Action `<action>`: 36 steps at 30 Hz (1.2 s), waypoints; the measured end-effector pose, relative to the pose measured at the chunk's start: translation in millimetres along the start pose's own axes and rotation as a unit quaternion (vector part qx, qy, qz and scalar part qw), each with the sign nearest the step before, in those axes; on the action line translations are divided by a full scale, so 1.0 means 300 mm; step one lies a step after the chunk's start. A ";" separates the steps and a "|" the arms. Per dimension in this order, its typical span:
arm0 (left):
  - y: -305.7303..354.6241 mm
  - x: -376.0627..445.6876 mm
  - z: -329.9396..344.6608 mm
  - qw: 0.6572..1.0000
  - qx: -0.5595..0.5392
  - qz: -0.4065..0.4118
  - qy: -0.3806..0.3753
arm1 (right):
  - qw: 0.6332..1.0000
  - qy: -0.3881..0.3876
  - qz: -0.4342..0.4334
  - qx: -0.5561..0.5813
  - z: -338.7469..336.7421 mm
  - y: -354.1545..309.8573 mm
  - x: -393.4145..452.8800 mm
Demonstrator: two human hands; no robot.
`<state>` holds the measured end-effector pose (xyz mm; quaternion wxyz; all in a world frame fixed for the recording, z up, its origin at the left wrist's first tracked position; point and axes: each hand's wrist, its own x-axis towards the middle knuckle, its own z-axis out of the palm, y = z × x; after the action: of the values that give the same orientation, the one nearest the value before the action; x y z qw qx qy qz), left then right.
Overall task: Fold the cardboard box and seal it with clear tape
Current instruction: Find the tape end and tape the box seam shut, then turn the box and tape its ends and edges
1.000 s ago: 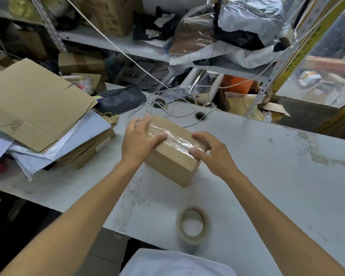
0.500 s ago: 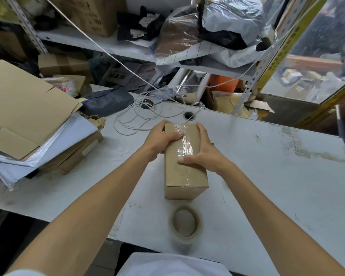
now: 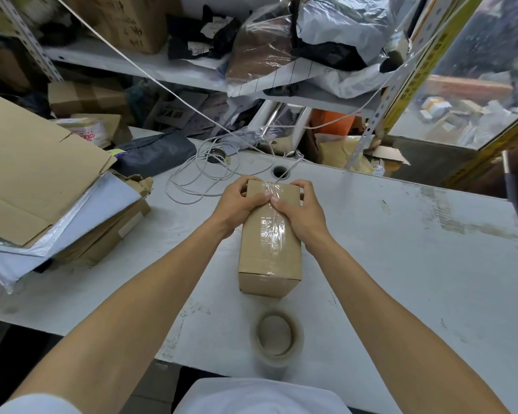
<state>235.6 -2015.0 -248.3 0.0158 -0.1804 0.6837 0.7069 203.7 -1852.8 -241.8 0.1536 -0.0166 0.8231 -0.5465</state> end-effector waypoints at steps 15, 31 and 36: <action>-0.080 -0.187 -0.087 0.999 0.022 -0.018 -0.032 | 0.998 -0.013 0.024 0.059 -0.012 0.053 -0.147; -0.394 -0.687 -0.189 0.990 0.063 -0.116 -0.055 | 0.947 -0.034 -0.051 -0.317 0.088 0.380 -0.754; -0.413 -0.750 -0.147 0.987 0.087 -0.110 -0.082 | 0.873 -0.119 -0.048 -0.470 0.144 0.396 -0.778</action>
<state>489.5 -1999.3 -305.2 0.1653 -0.1942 0.7149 0.6511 454.3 -1798.1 -309.8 0.1983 -0.1914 0.9565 -0.0953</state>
